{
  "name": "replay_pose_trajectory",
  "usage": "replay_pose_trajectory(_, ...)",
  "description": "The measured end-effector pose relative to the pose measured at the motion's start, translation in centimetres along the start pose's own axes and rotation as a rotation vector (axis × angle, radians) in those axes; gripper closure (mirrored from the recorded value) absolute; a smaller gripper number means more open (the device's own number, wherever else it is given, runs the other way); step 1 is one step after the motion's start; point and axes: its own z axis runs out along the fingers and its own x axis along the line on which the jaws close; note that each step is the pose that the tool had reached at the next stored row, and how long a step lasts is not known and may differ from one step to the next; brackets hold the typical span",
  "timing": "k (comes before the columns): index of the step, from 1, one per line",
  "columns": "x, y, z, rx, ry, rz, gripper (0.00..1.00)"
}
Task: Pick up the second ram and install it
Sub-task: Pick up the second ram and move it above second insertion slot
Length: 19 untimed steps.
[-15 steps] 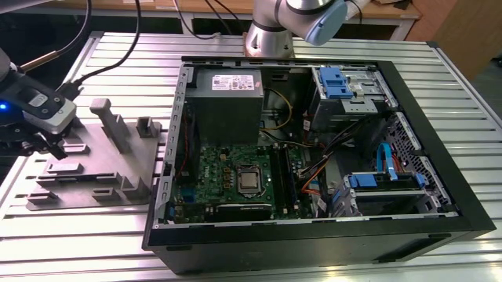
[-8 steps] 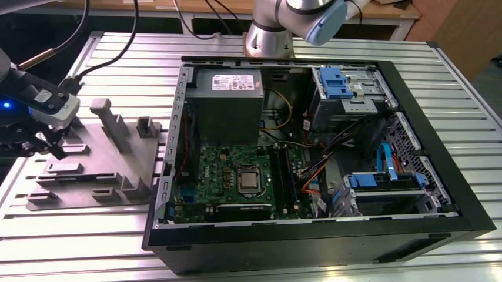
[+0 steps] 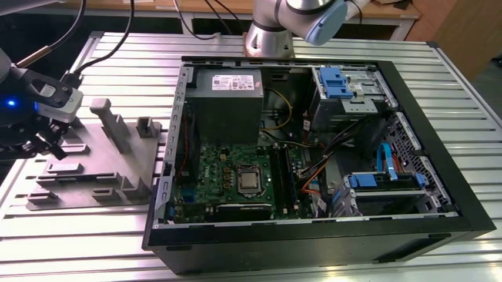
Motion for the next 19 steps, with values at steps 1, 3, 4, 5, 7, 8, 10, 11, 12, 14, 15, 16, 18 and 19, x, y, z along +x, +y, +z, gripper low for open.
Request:
replay_pose_trajectory(1,0.00,0.00,0.00,-0.0005,0.0006,-0.017,0.90)
replay_pose_trajectory(3,0.00,0.00,0.01,-0.0014,0.0018,-0.049,0.90)
replay_pose_trajectory(4,0.00,0.00,0.01,-0.0019,0.0024,-0.064,0.90)
replay_pose_trajectory(5,0.00,0.00,0.01,-0.0024,0.0030,-0.080,0.90)
replay_pose_trajectory(7,0.00,0.00,0.02,-0.0033,0.0041,-0.110,0.90)
replay_pose_trajectory(8,0.00,0.00,0.02,-0.0038,0.0047,-0.124,0.90)
replay_pose_trajectory(10,0.00,0.00,0.02,-0.0046,0.0058,-0.152,0.90)
replay_pose_trajectory(11,0.00,0.00,0.03,-0.0050,0.0063,-0.166,0.90)
replay_pose_trajectory(12,0.00,0.00,0.03,-0.0054,0.0068,-0.180,0.90)
replay_pose_trajectory(14,0.00,0.00,0.04,-0.0063,0.0078,-0.209,0.90)
replay_pose_trajectory(15,0.00,-0.01,0.04,-0.0068,0.0085,-0.226,0.90)
replay_pose_trajectory(16,0.00,-0.01,0.06,-0.0073,0.0091,-0.245,0.90)
replay_pose_trajectory(18,0.00,0.00,0.07,-0.0085,0.0107,-0.281,0.90)
replay_pose_trajectory(19,0.00,0.00,0.08,-0.0090,0.0113,-0.299,0.90)
